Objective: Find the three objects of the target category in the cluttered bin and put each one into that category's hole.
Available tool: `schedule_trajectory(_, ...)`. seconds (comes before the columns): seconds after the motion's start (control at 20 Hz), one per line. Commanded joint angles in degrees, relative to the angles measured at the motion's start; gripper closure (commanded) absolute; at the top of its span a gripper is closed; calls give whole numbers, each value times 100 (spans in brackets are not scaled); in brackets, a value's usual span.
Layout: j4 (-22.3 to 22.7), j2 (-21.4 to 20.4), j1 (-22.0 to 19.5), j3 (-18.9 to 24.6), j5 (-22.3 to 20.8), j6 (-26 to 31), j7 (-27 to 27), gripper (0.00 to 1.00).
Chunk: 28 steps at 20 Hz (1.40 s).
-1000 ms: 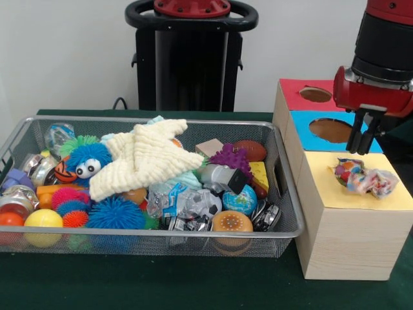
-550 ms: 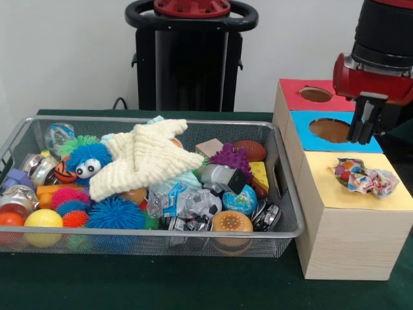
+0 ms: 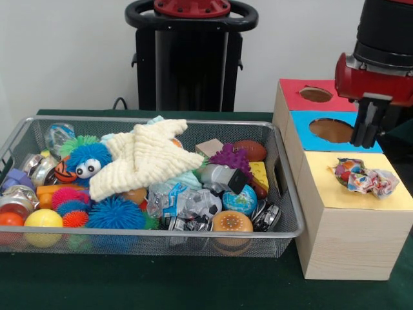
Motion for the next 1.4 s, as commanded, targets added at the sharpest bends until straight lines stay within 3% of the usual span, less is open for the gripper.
schedule_trajectory(0.05, -790, 582, -206, 308, -38, 800, 1128, 100)
schedule_trajectory(0.5, -1125, 807, -201, 220, -11, 746, 1226, 100)
schedule_trajectory(0.95, -848, 771, -211, 217, -43, 527, 1135, 100)
schedule_trajectory(1.4, -246, 667, -253, 286, -233, 329, 749, 100)
